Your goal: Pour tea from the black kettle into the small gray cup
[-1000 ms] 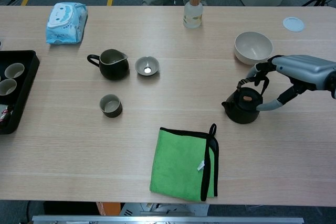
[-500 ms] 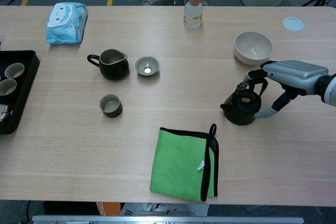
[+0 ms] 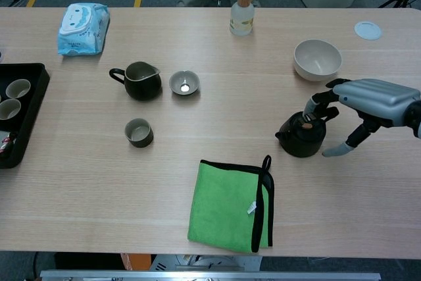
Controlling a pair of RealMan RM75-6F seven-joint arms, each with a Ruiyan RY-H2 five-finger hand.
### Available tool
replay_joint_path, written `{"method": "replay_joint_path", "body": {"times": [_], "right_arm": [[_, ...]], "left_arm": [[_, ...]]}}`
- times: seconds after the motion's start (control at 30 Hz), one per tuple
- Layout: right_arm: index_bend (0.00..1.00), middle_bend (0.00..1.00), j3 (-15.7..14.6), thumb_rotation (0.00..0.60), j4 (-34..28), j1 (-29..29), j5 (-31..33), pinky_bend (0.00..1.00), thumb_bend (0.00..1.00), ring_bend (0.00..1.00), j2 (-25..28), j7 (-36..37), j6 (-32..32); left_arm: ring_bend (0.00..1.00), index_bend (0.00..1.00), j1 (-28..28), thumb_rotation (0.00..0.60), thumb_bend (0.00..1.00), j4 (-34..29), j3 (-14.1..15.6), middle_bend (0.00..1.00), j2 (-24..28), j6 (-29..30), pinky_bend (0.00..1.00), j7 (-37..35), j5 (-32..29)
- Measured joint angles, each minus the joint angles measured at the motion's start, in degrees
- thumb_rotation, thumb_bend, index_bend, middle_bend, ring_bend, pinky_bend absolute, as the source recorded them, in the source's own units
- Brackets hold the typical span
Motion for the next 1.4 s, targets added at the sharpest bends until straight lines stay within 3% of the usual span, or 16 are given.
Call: {"method": "replay_joint_path", "body": {"times": [0.37,1.4], "right_arm": [[0.31,0.39,-2.2,0.46,-1.9,-1.5,-2.3,0.0,0.0,0.26,2.5,-1.4,0.9],[0.31,0.39,-4.5,0.46,-1.1,-2.8,-1.9,0.0,0.0,0.26,-1.5,-8.9,0.8]], "left_arm": [[0.12,0.11,0.2,0.6,0.32,-0.2,0.3,0.13,-0.1,0.2,0.06,0.3,0.4],[0.12,0.11,1.5,0.6,0.33,0.9,0.9,0.13,0.0,1.5,0.06,-1.6,1.4]]}}
